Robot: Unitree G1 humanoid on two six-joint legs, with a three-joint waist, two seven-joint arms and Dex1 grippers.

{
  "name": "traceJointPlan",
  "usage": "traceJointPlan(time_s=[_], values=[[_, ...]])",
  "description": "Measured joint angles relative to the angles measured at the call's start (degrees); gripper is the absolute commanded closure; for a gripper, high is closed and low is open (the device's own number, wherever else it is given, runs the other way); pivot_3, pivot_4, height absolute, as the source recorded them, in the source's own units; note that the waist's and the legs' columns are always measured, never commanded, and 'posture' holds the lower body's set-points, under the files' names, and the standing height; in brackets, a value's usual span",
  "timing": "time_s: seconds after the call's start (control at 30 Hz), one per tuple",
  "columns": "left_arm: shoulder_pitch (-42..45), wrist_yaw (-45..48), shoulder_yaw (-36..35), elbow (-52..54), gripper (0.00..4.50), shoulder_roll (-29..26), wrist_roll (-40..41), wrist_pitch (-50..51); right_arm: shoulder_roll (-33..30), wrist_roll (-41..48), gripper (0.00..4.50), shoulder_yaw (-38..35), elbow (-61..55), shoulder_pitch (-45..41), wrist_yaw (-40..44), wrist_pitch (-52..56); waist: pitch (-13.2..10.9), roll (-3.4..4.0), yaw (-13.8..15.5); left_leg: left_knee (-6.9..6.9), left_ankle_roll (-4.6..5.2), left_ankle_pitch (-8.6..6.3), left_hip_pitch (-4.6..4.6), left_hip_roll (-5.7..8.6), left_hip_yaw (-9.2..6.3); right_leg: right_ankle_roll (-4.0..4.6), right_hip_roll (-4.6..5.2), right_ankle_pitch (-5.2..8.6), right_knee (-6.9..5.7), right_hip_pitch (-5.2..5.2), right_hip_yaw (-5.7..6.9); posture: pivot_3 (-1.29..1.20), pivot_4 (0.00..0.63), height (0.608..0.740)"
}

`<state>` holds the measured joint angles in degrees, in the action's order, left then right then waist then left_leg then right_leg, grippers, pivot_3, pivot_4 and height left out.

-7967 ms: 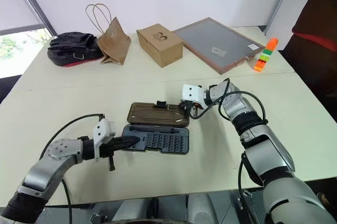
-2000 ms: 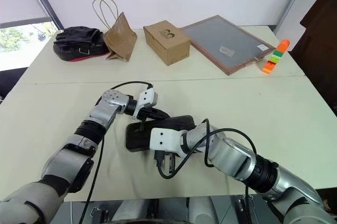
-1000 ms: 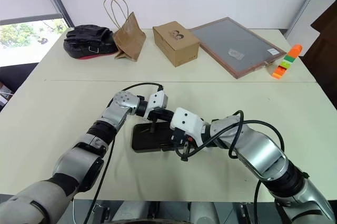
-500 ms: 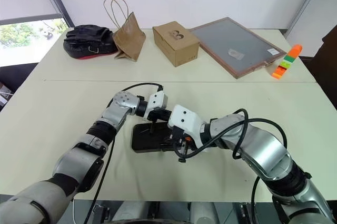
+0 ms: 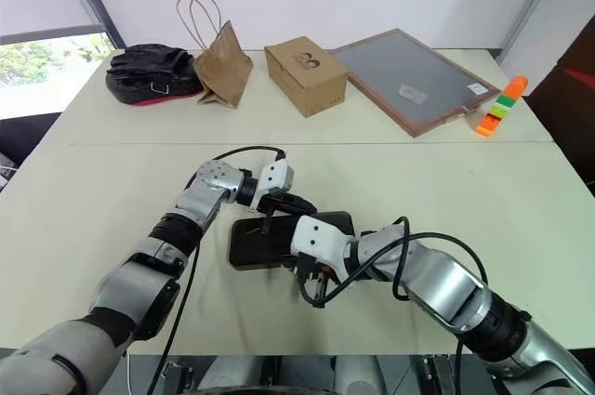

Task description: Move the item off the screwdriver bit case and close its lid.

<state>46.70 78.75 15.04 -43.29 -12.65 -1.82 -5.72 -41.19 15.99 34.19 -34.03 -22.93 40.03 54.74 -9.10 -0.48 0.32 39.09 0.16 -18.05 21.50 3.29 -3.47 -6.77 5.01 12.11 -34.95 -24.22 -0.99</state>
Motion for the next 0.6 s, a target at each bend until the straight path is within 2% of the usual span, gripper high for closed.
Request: traceJointPlan(time_s=[0.13,0.37,0.6], values=[[-0.8,0.1,0.0,1.7,4.50,-1.2,-0.1,2.2,0.3,-4.1,4.45,3.4,0.4,-1.1,-0.5,-2.7,0.0,-0.03,-1.2,0.00,0.00,0.00,-0.08,-0.07,-0.03,0.00,-0.08,0.00,-0.08,0.02,0.01,0.00,0.150,0.740],[-2.6,0.4,0.0,6.2,4.50,-2.5,-0.8,6.5,3.0,-5.7,4.45,3.9,0.4,-1.8,-0.6,-0.7,0.0,-0.04,-1.6,-0.03,0.00,0.00,-0.15,-0.28,-0.03,0.04,-0.34,-0.01,-0.12,0.00,-0.05,0.00,0.150,0.740],[-3.6,0.4,-0.1,8.5,4.50,-3.9,-1.5,8.8,13.1,-5.1,4.45,0.8,-0.5,-0.9,-4.4,12.5,0.1,-0.14,-2.5,-0.13,0.00,0.00,-0.25,-0.71,-0.07,0.49,-0.72,0.01,-0.26,-0.04,0.00,0.00,0.150,0.740]])
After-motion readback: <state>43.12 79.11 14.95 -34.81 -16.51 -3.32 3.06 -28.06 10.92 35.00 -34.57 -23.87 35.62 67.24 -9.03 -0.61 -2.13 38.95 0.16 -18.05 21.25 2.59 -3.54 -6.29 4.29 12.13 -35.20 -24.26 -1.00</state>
